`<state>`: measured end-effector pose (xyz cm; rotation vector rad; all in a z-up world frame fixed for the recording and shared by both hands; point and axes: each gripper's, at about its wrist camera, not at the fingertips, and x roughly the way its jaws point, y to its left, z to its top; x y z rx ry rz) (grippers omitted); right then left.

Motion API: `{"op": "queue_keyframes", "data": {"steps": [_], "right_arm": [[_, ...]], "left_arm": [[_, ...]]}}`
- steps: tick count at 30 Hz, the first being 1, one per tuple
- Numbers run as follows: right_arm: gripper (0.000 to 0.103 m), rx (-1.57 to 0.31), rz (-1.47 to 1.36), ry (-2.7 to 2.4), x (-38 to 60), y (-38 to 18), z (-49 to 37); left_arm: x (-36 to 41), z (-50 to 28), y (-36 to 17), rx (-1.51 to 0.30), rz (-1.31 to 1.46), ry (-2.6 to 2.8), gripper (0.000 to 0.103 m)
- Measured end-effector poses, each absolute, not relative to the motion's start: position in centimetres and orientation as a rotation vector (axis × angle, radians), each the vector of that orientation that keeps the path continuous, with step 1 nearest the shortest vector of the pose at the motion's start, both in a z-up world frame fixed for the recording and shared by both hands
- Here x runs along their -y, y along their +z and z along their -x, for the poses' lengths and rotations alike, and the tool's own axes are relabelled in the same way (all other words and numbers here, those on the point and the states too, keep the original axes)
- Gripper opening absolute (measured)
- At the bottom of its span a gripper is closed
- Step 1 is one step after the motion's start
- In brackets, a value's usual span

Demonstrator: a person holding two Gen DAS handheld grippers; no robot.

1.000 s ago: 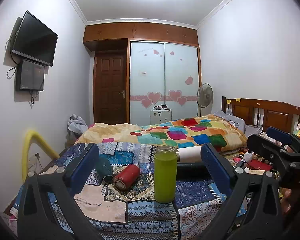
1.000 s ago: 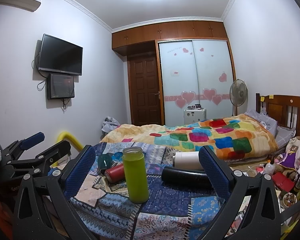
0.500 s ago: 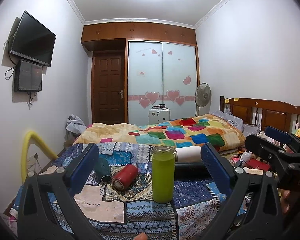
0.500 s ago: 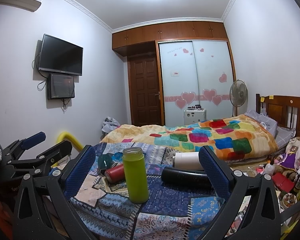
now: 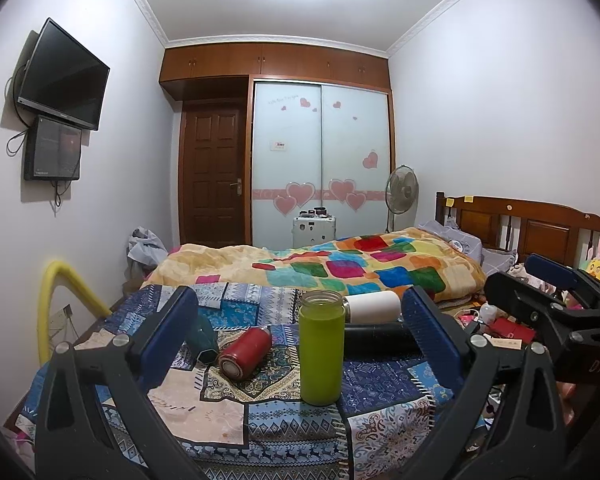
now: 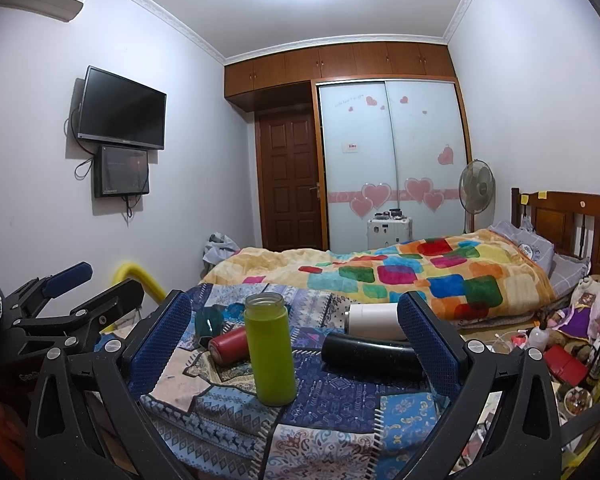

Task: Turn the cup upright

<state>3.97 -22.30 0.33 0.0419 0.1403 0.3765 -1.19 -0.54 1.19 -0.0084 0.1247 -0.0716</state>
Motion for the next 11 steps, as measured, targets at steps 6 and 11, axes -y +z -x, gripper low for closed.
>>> {"op": "queue_keyframes", "data": {"steps": [6,11], "right_arm": [[0.103,-0.147,-0.038,0.371,22.51,-0.03,-4.15],[0.103,-0.153,-0.04,0.367,22.63,-0.2,-4.25]], "left_arm": [[0.55,1.24,1.25,-0.124,0.008,-0.069,0.103],[0.46,1.2,1.16,-0.131,0.01,-0.069,0.103]]}}
